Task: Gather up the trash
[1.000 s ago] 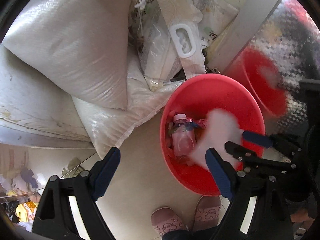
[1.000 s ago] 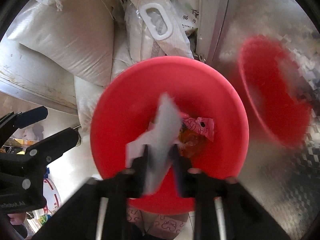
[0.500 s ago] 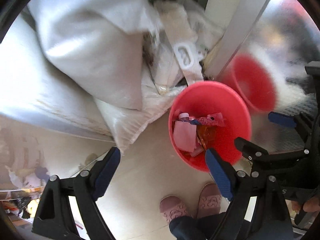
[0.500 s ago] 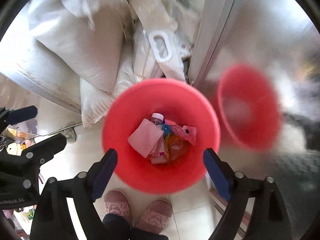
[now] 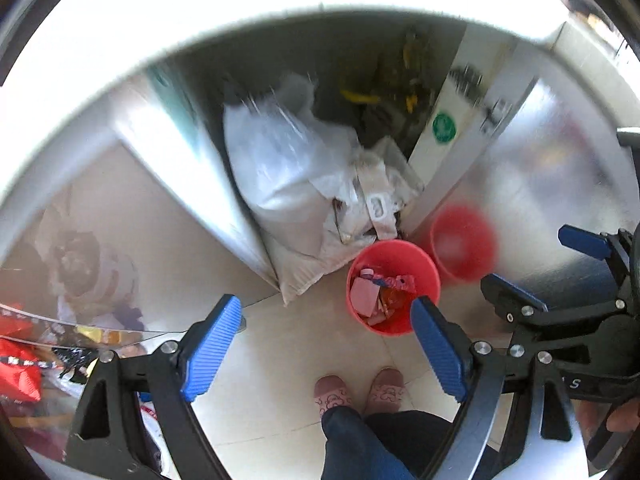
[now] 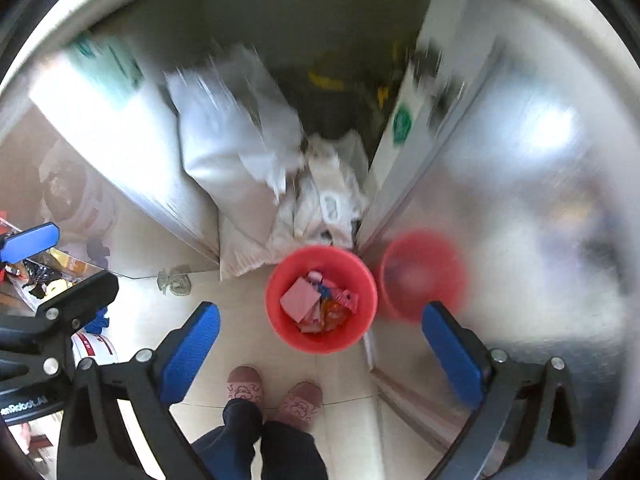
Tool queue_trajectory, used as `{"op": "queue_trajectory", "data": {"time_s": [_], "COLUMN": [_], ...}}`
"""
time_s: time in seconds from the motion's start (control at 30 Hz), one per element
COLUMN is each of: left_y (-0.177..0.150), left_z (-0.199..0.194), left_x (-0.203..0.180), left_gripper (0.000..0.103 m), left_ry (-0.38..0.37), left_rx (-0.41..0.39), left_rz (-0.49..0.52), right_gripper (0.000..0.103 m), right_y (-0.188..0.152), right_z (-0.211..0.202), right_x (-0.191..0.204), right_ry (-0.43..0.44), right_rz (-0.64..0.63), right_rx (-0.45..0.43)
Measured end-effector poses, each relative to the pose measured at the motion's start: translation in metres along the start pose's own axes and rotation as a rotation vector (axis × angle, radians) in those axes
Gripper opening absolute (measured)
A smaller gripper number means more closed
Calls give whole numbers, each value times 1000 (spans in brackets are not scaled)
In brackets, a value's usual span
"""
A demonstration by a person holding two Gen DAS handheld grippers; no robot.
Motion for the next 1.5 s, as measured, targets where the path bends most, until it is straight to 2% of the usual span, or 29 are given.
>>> {"op": "queue_trajectory", "data": {"time_s": [0.17,0.43,0.67,0.8,1.0,1.13,1.37,1.5], "left_y": [22,61,94,104,97,81,50,36], "left_z": [-65,-153,-216,-249,-303,-333,-369,-386], "left_x": [1,-11,-35,-46,-51,-52,-40,-35], "left_gripper": [86,86,86,86,87,89,92,96], "left_ry": [1,-45,-113,-140,-205,-224,-275,-276], "left_rx": [-54,-170,-279,-348,-420,-468,-500,-540], "left_rz": [-22,25,113,179,243,296,332,346], "right_gripper": [102,102,102,102,102,102,102,102], "right_y": [26,60,59,51,30,11,-15,-28], "right_z": [-65,-156,-221,-263,-320,-347,-379,-392], "right_x": [-3,-24,-49,-57,-57,-48,-26,-18], "right_ry": [-18,-77,-164,-248,-317,-355,-419,-454], "right_rz": [-38,-23,79,148,250,316,374,401], "right_rx": [-61,-199,-282,-320,-374,-402,-434,-442]}}
Point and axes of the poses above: each gripper's, at about its wrist camera, not at the fingertips, and z roughly the way its jaws point, x to its left, y to its top, the point moved 5 cm from there along z, roughly the way its jaws point, and after that the axes turned 6 degrees about -z, right-handed, at the moved point
